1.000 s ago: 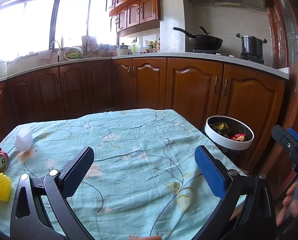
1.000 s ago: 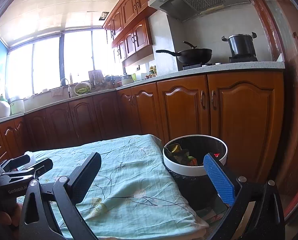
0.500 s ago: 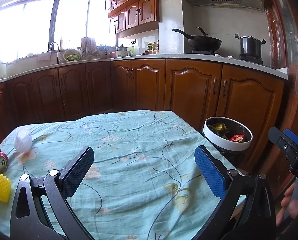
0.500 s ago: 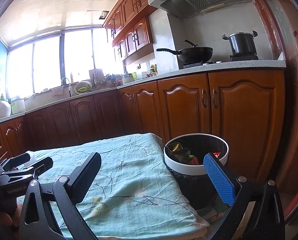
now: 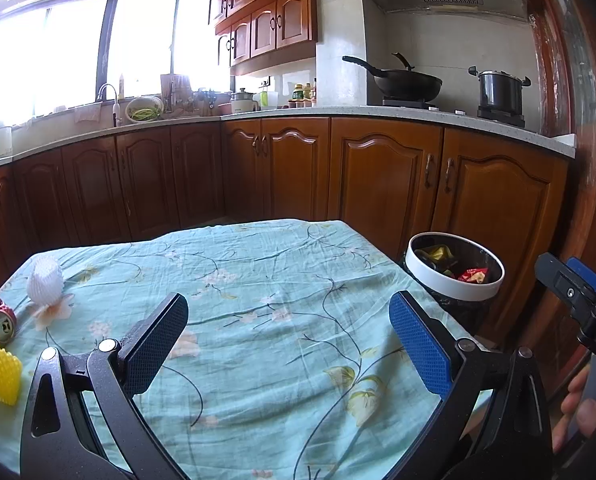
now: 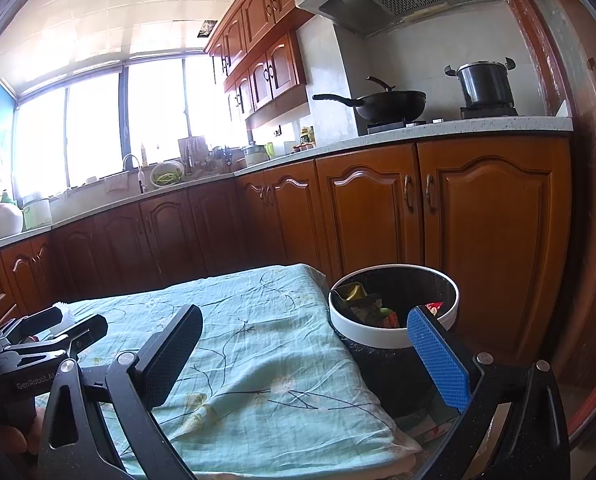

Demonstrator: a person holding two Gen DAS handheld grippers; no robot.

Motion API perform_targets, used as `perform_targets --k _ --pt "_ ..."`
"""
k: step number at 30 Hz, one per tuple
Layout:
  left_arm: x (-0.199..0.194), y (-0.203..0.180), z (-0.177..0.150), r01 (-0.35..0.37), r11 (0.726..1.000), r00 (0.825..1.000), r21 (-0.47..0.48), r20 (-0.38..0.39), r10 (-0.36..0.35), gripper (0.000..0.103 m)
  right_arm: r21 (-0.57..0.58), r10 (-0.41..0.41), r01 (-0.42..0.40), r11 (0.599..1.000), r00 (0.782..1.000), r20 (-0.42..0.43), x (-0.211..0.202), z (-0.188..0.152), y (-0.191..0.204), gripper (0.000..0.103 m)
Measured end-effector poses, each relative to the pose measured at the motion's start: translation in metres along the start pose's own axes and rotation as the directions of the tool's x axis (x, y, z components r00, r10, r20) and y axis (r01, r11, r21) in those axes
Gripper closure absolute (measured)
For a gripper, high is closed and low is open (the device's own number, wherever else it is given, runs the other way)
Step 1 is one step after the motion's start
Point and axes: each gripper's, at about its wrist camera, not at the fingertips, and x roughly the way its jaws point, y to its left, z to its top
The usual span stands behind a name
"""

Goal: Collect trash

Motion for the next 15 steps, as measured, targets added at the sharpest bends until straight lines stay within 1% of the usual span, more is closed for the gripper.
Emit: perform_targets --k 15 --pt "0.0009 0.0002 -0.0011 -0.001 1.000 1.000 0.000 -0.004 0.001 0.000 -0.001 0.010 -0.010 1.000 1.000 -0.011 0.0028 -0.0020 0.0011 0.000"
